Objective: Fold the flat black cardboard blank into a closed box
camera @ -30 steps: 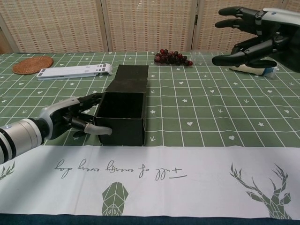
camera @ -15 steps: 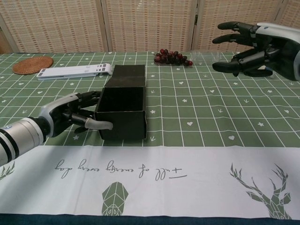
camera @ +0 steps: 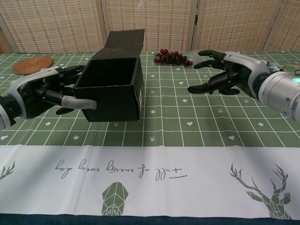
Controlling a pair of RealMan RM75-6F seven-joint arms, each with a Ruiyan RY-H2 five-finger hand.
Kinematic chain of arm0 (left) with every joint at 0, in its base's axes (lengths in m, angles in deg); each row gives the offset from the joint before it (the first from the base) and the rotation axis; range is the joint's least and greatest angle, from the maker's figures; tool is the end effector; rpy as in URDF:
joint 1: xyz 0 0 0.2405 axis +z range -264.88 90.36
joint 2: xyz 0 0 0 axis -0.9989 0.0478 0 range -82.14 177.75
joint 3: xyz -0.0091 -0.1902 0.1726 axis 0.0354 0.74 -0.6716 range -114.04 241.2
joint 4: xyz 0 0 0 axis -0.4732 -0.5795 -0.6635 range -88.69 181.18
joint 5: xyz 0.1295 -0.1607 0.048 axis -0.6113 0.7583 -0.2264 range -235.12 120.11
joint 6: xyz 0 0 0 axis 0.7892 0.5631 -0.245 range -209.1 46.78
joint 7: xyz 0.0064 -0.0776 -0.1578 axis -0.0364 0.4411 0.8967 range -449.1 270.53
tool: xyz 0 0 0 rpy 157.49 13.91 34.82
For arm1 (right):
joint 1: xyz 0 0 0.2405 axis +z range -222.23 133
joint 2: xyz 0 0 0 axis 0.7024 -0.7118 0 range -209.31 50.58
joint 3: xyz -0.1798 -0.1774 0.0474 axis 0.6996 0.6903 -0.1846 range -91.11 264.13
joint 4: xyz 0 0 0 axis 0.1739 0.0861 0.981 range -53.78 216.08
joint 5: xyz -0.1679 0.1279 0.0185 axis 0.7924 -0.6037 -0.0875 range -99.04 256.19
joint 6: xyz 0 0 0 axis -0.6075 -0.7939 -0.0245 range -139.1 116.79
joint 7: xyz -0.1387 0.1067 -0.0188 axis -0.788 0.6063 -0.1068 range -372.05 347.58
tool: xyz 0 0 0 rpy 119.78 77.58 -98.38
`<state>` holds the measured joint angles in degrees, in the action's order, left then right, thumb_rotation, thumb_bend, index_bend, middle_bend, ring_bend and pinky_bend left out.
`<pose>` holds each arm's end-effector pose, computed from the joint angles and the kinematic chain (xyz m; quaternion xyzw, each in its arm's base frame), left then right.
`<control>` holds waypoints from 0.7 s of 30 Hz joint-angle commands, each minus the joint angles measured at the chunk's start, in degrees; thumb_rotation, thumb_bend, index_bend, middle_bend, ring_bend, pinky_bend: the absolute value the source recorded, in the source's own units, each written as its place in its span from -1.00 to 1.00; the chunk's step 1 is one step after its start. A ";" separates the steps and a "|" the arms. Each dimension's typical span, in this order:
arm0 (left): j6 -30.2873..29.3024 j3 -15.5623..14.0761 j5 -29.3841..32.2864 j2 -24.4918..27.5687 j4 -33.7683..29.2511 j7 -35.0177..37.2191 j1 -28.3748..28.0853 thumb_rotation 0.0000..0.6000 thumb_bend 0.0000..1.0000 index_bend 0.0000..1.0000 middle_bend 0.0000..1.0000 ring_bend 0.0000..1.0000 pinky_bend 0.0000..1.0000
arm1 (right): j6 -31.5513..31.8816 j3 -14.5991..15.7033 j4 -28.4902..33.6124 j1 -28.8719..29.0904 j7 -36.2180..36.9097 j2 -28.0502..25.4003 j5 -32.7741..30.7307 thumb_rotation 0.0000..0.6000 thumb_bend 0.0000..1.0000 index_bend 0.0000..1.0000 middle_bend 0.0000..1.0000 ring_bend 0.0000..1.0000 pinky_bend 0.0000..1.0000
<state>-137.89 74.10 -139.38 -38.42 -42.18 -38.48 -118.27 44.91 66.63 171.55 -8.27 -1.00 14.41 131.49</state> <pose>-0.1577 0.3274 -0.0161 -0.4423 -0.7014 -0.5485 0.1072 -0.1347 -0.3662 -0.0342 0.4607 -0.6748 0.5078 0.2732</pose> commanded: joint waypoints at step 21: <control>4.41 -2.31 0.33 0.51 -3.93 -5.74 -4.23 1.00 -0.77 -0.39 -0.33 0.21 0.76 | -3.52 -12.76 -13.87 14.47 1.61 15.25 -4.21 1.00 -0.99 -1.00 -0.66 0.36 1.00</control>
<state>-133.93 71.90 -139.51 -37.36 -46.96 -43.62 -122.14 41.00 54.50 157.62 5.96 -0.21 29.23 126.85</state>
